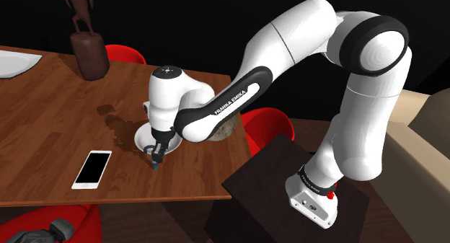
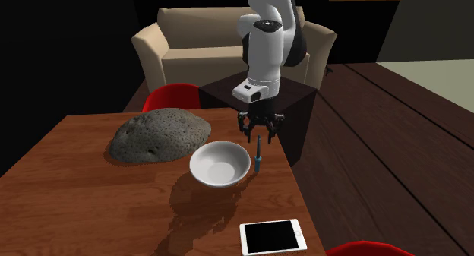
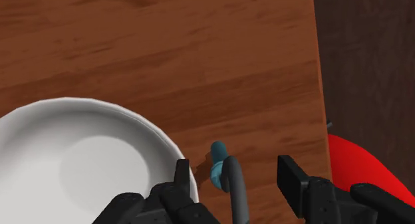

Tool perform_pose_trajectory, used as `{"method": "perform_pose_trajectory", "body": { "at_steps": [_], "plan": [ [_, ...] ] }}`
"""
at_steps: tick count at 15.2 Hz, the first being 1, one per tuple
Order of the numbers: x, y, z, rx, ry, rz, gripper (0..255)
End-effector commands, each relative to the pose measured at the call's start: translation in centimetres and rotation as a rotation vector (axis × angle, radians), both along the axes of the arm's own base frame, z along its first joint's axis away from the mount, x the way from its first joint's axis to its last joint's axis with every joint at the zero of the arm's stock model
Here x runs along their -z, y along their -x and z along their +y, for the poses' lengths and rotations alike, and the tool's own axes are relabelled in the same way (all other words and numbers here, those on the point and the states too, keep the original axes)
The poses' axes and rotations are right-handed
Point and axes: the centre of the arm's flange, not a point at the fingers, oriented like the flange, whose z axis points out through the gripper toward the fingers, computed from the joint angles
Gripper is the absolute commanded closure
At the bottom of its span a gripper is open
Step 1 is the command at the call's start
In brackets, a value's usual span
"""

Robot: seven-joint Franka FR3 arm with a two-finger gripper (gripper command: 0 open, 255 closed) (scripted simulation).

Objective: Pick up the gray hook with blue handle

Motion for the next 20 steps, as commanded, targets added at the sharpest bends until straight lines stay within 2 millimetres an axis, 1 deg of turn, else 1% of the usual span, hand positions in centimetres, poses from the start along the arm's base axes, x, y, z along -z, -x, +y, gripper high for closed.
{"method": "perform_pose_trajectory", "body": {
  "at_steps": [1, 9, 20],
  "plan": [
    [0.1, 0.0, 0.0, 0.0, 0.0, 0.0, 255],
    [0.1, 0.0, 0.0, 0.0, 0.0, 0.0, 255],
    [-5.7, 0.0, 0.0, 0.0, 0.0, 0.0, 255]
  ]
}}
